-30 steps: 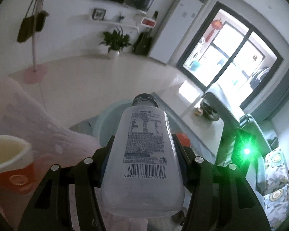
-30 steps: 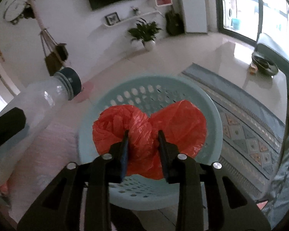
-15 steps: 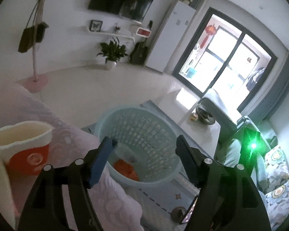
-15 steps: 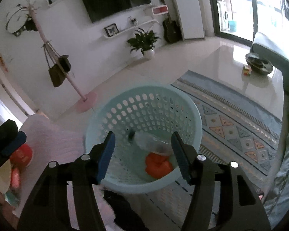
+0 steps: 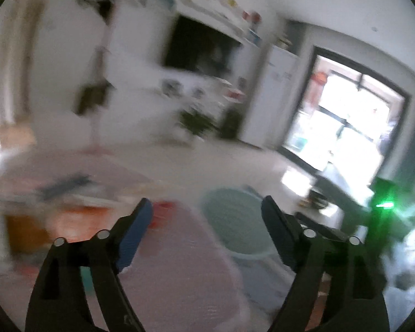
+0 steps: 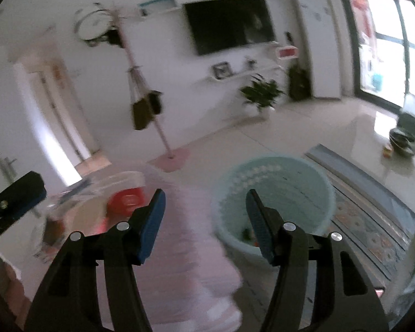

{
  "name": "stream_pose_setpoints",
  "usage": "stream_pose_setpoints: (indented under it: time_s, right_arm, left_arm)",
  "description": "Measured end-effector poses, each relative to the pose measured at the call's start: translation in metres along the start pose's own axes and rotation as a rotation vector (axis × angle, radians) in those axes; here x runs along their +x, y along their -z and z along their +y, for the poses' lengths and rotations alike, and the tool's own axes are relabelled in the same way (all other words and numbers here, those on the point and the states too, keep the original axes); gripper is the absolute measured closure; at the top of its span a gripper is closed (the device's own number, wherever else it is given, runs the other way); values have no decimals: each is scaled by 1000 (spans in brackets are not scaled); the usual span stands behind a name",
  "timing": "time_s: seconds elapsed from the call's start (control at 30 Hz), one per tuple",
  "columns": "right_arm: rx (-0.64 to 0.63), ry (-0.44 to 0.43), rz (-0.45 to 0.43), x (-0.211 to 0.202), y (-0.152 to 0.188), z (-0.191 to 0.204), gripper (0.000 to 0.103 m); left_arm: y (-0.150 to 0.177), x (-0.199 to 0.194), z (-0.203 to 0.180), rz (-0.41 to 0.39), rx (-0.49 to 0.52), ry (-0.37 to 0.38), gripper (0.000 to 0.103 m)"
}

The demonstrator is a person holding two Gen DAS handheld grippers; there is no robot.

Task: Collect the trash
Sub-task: 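Return both tools to the table above the remaining trash, then grasp the white printed box with the left tool while the right tool grasps the teal cup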

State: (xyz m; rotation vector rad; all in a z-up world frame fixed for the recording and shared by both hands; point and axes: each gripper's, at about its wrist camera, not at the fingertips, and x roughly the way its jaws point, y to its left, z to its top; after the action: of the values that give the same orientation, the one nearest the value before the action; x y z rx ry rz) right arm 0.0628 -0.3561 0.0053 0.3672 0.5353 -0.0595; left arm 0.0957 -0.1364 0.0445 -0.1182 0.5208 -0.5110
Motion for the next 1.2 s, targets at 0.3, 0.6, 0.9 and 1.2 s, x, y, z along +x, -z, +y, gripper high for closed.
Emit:
stream_pose_setpoints:
  time_s: [0.3,0.6,0.9,1.2]
  right_arm:
    - [-156,-157,-19,-20,22,92,38]
    - [-243,-245,105,14,53,165,37]
    - [-270,-242,261,63,93,203,36]
    - [-275,-214,316,91,93,207,32]
  left_arm:
    - [6,-73,100,-72,-158,-291,16]
    - [20,-81,219,-2,-378,-468,16]
    - [40,-33,249,120,-384,-459,16]
    - [53,-20,251,171,-369,-470,20]
